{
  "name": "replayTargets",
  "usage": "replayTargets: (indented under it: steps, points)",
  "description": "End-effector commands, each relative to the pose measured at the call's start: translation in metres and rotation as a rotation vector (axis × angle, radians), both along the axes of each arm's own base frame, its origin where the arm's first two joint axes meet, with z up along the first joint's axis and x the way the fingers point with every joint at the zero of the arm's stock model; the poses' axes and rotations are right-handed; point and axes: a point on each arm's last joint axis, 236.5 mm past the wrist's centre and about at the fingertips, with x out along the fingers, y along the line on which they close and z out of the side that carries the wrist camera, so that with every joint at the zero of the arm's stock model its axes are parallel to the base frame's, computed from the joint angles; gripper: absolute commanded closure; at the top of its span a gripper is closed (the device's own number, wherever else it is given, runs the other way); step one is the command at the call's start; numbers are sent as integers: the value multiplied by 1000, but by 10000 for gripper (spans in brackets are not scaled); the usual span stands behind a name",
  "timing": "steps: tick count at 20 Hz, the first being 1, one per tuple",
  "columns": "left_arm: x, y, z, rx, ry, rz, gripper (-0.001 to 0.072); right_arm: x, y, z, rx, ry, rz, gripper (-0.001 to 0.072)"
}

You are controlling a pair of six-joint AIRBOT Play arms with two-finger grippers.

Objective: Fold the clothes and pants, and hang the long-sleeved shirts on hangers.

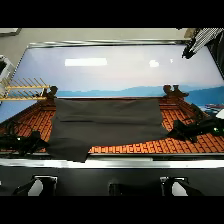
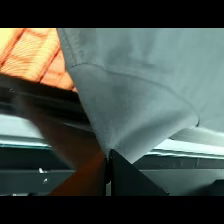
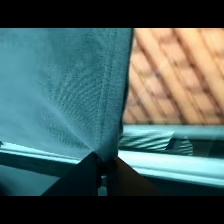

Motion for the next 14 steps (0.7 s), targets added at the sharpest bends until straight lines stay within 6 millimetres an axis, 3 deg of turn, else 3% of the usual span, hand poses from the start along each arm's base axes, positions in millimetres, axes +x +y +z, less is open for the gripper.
replayTargets:
  steps: [1,6,10,14]
  points:
    - [13,0,10,4,-59,59,695,4,-6,13,-76,-112,-35,680]
    - [84,12,16,-13,-168,113,694,90,-19,26,-64,-366,-144,681]
    - [147,7,7,-8,-174,32,694,138,0,-1,-95,-361,-40,680]
    - [214,1,-2,-11,-183,-34,694,185,-8,-16,-134,-340,-74,680]
